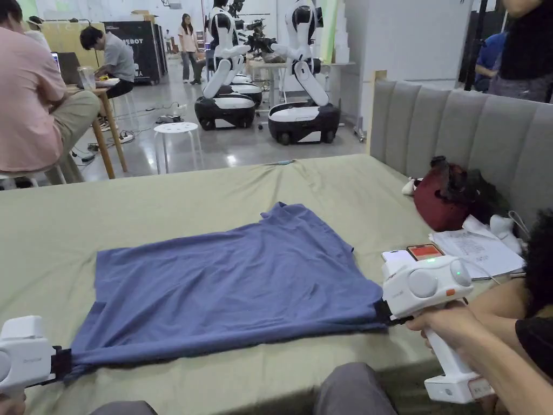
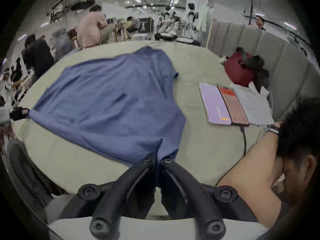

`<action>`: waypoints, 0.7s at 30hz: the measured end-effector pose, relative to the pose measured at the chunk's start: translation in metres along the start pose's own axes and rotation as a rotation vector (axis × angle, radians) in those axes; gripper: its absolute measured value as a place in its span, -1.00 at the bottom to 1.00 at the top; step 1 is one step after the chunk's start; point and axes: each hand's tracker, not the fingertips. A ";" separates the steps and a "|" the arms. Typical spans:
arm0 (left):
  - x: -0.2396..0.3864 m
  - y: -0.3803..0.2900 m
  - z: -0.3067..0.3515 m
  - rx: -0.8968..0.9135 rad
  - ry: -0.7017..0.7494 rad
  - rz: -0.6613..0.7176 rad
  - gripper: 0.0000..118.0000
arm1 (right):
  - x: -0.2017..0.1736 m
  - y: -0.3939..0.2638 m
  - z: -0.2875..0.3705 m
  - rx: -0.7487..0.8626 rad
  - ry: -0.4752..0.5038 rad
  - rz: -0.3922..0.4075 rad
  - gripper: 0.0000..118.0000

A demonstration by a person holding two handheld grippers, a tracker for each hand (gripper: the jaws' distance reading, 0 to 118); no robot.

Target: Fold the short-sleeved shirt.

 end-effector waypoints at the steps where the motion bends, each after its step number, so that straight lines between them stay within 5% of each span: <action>1: 0.001 -0.002 0.000 -0.003 -0.003 0.000 -0.92 | 0.000 -0.001 -0.003 -0.001 -0.004 0.000 -0.92; 4: 0.004 -0.004 0.003 0.003 -0.005 0.013 -0.90 | 0.007 -0.004 -0.003 -0.003 -0.002 -0.015 -0.89; 5: 0.005 -0.003 0.006 0.010 -0.005 0.014 -0.75 | 0.008 -0.004 0.000 0.011 0.006 -0.031 -0.72; 8: 0.009 0.008 0.016 0.035 0.011 -0.014 0.68 | 0.006 -0.002 0.012 0.024 0.029 -0.006 0.87; 9: 0.009 0.012 0.019 0.045 0.012 -0.033 1.00 | 0.005 -0.001 0.015 0.038 0.031 0.017 0.99; 13: 0.017 0.027 0.041 0.140 0.011 -0.080 0.72 | -0.004 0.009 0.042 0.108 -0.009 0.023 0.58; 14: 0.019 0.032 0.044 0.134 0.012 -0.078 0.36 | -0.005 0.011 0.046 0.122 -0.019 0.007 0.31; 15: 0.021 0.035 0.048 0.131 0.011 -0.076 -0.48 | -0.002 0.012 0.050 0.141 -0.019 -0.009 -0.42; 16: 0.023 0.036 0.050 0.137 0.013 -0.075 -1.00 | -0.001 0.014 0.053 0.155 -0.016 -0.024 -0.97; 21: 0.022 0.035 0.047 0.148 0.040 -0.081 -1.00 | -0.005 0.012 0.052 0.150 0.011 -0.043 -1.00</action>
